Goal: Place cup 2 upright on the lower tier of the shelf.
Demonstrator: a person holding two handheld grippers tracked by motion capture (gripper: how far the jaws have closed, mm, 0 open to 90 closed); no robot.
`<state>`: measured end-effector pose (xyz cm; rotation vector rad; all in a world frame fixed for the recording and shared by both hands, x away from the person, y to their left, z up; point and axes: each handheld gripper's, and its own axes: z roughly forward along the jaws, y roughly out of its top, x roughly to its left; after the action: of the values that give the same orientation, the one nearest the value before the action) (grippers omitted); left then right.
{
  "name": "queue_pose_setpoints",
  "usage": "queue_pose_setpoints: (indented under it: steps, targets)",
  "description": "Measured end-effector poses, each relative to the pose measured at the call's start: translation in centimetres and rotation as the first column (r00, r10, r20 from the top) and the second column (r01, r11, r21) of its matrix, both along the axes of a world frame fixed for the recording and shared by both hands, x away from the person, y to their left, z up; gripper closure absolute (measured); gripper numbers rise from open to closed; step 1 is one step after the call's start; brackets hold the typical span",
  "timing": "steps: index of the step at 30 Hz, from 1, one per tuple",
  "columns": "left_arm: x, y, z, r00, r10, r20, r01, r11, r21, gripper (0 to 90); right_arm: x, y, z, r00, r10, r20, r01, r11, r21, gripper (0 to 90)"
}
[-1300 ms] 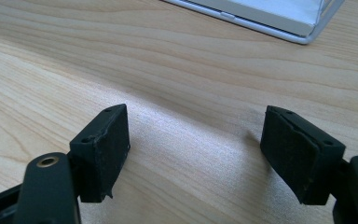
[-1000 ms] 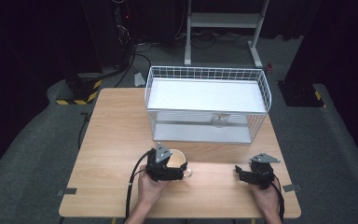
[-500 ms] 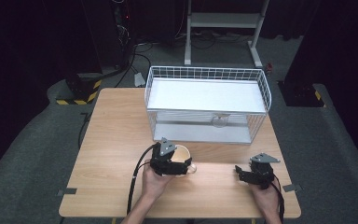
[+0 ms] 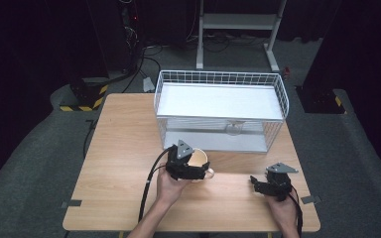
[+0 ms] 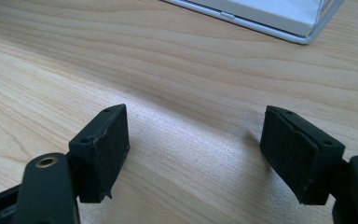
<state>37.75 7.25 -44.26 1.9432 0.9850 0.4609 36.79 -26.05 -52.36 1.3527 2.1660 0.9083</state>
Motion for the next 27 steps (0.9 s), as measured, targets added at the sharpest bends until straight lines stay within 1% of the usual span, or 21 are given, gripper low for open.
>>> queue_pose_setpoints:
  steps: [5,9,13,15,16,18,22,24,25,27]
  targets:
    - [0.7,-0.3,0.1,1.0000,0.007,0.005,-0.007,0.9999,0.010,10.0,0.0,0.0,0.0,1.0000,0.000,0.000,0.000,1.000,0.000,23.7]
    - [1.2,-0.4,0.1,0.9998,0.020,-0.002,-0.020,0.9997,-0.014,10.0,0.0,0.0,0.0,1.0000,0.000,0.000,0.000,1.000,0.000,23.7]
    - [1.6,-0.6,0.3,0.9993,0.036,0.004,-0.036,0.9993,-0.012,10.0,0.0,0.0,0.0,1.0000,0.000,0.000,0.000,1.000,0.000,23.7]
    - [1.7,-0.6,0.3,0.9991,0.041,0.003,-0.041,0.9989,-0.023,10.0,0.0,0.0,0.0,1.0000,0.000,-0.001,0.000,1.000,0.000,23.7]
    - [1.9,-0.6,0.3,0.9991,0.042,-0.001,-0.042,0.9989,-0.021,10.0,0.0,0.0,0.0,1.0000,0.000,-0.001,0.000,1.000,0.000,23.7]
    - [2.2,-0.8,0.4,0.9987,0.050,0.003,-0.050,0.9987,-0.010,10.0,0.0,0.0,0.0,1.0000,0.001,0.000,-0.001,1.000,0.001,23.7]
    - [2.8,-1.2,0.5,0.9985,0.055,0.006,-0.055,0.9985,-0.006,10.0,0.0,0.0,0.0,1.0000,0.000,0.000,0.000,1.000,0.001,23.7]
    - [3.3,-1.3,0.5,0.9981,0.060,0.017,-0.060,0.9982,0.003,10.0,0.0,0.0,0.0,1.0000,0.000,0.000,0.000,1.000,0.000,23.7]
    - [3.4,-1.3,0.5,0.9979,0.064,0.010,-0.064,0.9979,-0.005,10.0,0.0,0.0,0.0,1.0000,0.000,-0.001,0.000,1.000,0.001,23.7]
    - [3.8,-1.4,0.4,0.9974,0.072,0.009,-0.072,0.9974,-0.002,10.0,0.0,0.0,0.0,1.0000,0.000,0.000,0.000,1.000,0.000,23.7]
